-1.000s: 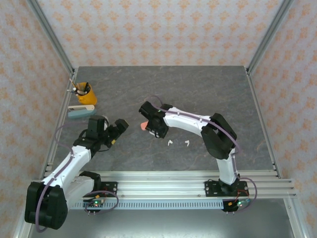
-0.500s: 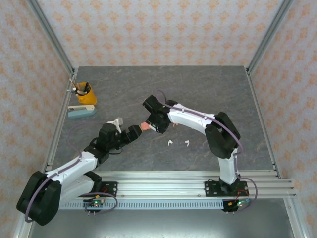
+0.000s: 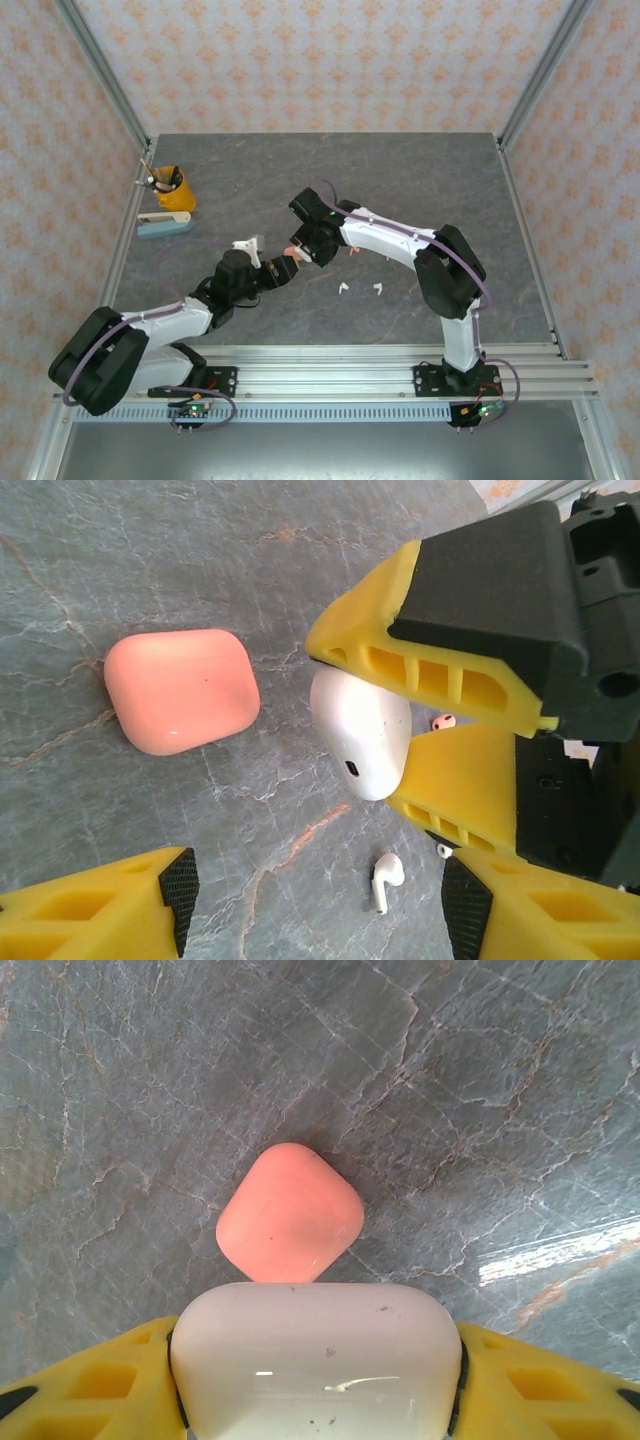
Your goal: Insert the wireless bluetooth earbuds into the charging case
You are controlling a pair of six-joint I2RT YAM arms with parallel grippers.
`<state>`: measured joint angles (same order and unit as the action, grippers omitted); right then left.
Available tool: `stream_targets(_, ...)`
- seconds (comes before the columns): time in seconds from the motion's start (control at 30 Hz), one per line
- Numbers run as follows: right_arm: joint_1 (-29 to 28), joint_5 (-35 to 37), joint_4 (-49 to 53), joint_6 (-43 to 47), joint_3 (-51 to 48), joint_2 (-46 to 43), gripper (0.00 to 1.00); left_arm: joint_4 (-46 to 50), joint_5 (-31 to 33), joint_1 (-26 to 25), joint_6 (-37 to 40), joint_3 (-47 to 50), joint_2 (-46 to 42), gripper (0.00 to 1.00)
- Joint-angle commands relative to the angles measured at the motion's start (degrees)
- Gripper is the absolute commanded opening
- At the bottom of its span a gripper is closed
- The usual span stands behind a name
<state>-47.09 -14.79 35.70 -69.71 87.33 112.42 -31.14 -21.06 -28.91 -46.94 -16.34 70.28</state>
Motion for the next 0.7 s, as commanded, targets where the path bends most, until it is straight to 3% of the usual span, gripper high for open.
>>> stream_targets(0.0, 0.33, -0.42, -1.03, -1.63, -0.47, -1.59, 0.56, -5.77, 2.02, -0.74, 1.23, -0.85, 1.72, 0.67)
stream_targets(0.67, 0.42, -1.98, -2.66, -3.24, -1.62, -1.85, 0.56, -12.68, 3.89, -1.72, -0.26, -5.92, 10.68, 0.58)
